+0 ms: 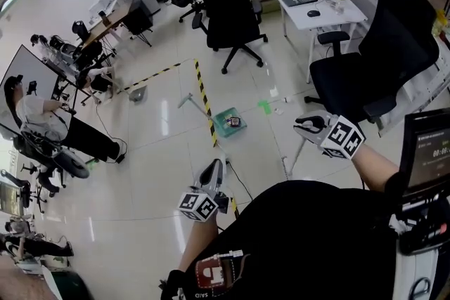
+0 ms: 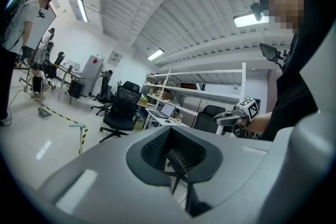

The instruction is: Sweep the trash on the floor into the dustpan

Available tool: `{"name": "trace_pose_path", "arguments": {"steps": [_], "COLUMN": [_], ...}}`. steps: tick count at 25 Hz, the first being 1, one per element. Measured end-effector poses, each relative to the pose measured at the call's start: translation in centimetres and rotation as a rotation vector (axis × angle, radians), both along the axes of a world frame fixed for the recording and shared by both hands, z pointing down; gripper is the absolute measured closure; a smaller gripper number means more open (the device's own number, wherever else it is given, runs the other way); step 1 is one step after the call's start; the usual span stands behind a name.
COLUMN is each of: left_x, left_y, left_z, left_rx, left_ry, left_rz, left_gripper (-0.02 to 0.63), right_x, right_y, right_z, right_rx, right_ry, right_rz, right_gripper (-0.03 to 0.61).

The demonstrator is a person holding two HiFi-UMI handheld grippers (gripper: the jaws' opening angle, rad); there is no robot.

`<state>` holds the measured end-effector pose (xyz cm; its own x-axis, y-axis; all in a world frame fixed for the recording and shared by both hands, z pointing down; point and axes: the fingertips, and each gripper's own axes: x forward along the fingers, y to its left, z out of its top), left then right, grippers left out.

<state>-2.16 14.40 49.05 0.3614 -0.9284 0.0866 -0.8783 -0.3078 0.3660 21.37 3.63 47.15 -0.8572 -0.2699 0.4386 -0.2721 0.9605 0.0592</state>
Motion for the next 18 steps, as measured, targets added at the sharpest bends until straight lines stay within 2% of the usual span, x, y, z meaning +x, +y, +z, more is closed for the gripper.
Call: {"name": "trace_pose_path", "arguments": {"steps": [3, 7, 14, 18], "left_x": [1.5, 1.7, 0.2, -0.7], "left_y": [0.1, -0.1, -0.8, -0.8], "left_z": [0.1, 0.0, -0.5, 0.2], "left_rx": [0.009, 0.02, 0.003, 0.019], "left_ry": [-0.009, -0.02, -0.021, -0.014], "left_rz": [0.026, 0.03, 0.019, 0.021], "left_gripper": [0.614, 0.614, 0.614, 0.614], "right_x": [0.8, 1.3, 0.8, 0.4], "right_y": [0.4, 0.6, -0.6, -1.0], "right_z": [0.7, 1.4, 1.1, 1.1], "right_rx": [0.003, 0.01, 0.036, 0.042], "right_ry": [0.008, 0.024, 0.047, 0.05], "right_rz": [0.002, 0.005, 0.019, 0.029], "right_gripper": [0.518, 0.518, 0.518, 0.518]}}
